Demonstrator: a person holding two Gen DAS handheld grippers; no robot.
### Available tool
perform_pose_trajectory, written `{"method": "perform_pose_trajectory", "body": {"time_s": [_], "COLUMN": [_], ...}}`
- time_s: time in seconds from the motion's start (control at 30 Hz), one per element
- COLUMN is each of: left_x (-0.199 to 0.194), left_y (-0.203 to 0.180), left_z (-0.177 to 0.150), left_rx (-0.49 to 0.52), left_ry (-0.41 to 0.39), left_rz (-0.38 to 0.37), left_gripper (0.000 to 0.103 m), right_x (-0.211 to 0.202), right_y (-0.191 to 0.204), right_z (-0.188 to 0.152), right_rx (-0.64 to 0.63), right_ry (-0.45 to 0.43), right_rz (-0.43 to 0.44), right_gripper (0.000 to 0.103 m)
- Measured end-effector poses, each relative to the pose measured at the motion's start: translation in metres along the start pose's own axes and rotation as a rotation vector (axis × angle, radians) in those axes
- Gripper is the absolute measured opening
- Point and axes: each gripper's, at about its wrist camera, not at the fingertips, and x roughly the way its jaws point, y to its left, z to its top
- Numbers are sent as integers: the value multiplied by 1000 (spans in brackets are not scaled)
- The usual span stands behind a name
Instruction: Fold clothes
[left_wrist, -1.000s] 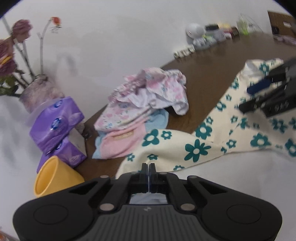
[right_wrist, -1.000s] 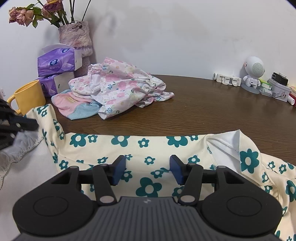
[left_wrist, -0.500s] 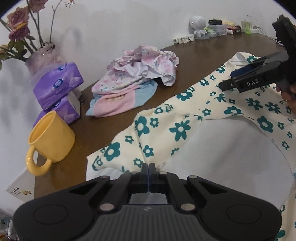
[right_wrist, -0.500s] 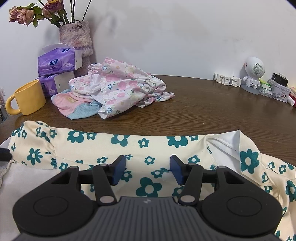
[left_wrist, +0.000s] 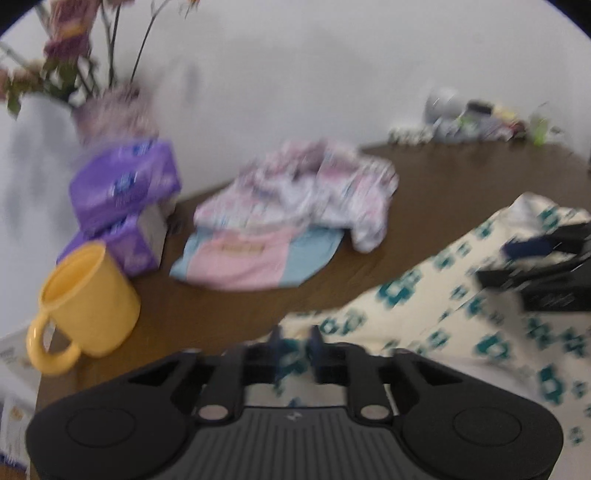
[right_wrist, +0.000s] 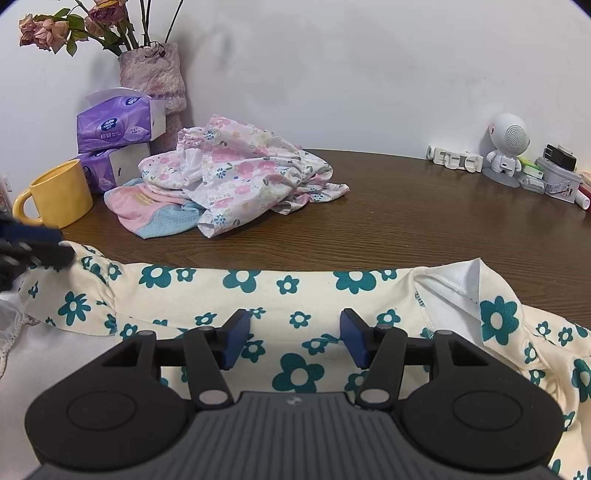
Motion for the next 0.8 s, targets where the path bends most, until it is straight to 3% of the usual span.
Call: {"method": "perform_pose_trajectory", "body": {"time_s": [0.17,0.27,0.37,0.5,0.7,0.8], "left_x": [0,-11,-36,-76,-121,-134], "left_y": [24,40,59,77,54,40], "left_z": [-18,-18,-20,-37,-82,-104], "left_rx": [-103,-174,-214,-281,-294,-309], "left_ry": [-20,-36,-64,-69,-23,-19], "left_rz": [-47,-60,8,56,-28,-32], "left_gripper": [13,22,23,37,38,37], "right_x": [0,-1,-1,0,0,-1], "right_y": [1,1,0,1,1,0], "right_z": [0,0,0,0,1,1], "right_rx": [-5,-6,-5,-8,-7,-1], "right_ry": [1,0,0,1,1,1], "right_rz": [-1,-1,3,3,7,12], "right_gripper": [56,56,56,56,57,57]}}
